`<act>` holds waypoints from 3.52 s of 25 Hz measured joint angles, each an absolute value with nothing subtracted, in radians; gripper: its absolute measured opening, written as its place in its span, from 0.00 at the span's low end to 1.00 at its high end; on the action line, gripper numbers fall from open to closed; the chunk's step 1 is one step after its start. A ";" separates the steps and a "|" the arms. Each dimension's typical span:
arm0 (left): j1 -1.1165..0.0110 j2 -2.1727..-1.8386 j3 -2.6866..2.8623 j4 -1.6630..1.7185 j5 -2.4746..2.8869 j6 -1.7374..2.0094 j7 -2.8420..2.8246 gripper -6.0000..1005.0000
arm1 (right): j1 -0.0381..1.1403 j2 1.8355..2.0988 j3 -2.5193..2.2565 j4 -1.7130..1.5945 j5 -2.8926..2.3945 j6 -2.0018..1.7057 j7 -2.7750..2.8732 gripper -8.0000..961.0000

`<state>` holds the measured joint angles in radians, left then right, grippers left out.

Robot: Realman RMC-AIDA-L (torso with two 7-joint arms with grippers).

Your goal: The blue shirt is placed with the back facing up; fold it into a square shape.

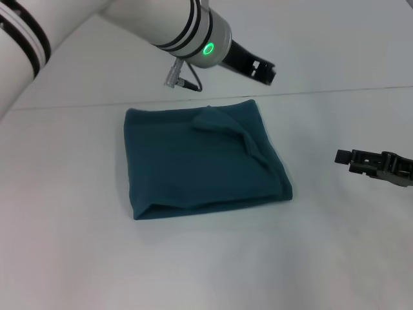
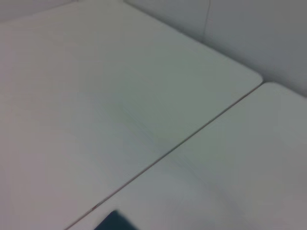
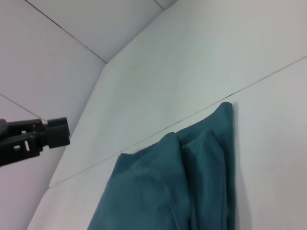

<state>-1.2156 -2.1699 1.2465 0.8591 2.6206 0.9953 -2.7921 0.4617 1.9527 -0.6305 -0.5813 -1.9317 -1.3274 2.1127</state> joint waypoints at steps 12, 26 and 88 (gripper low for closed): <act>-1.016 -2.153 0.965 1.007 2.349 1.073 -2.756 0.55 | 0.467 1.949 -0.630 -0.581 -1.933 -1.326 2.112 0.74; -0.687 -2.046 0.767 0.926 2.100 1.390 -2.671 0.55 | 0.657 1.893 -0.635 -0.597 -2.186 -1.337 2.249 0.74; -0.558 -2.062 0.758 0.875 2.168 1.359 -2.491 0.58 | 0.491 1.919 -0.574 -0.707 -1.979 -1.564 2.178 0.76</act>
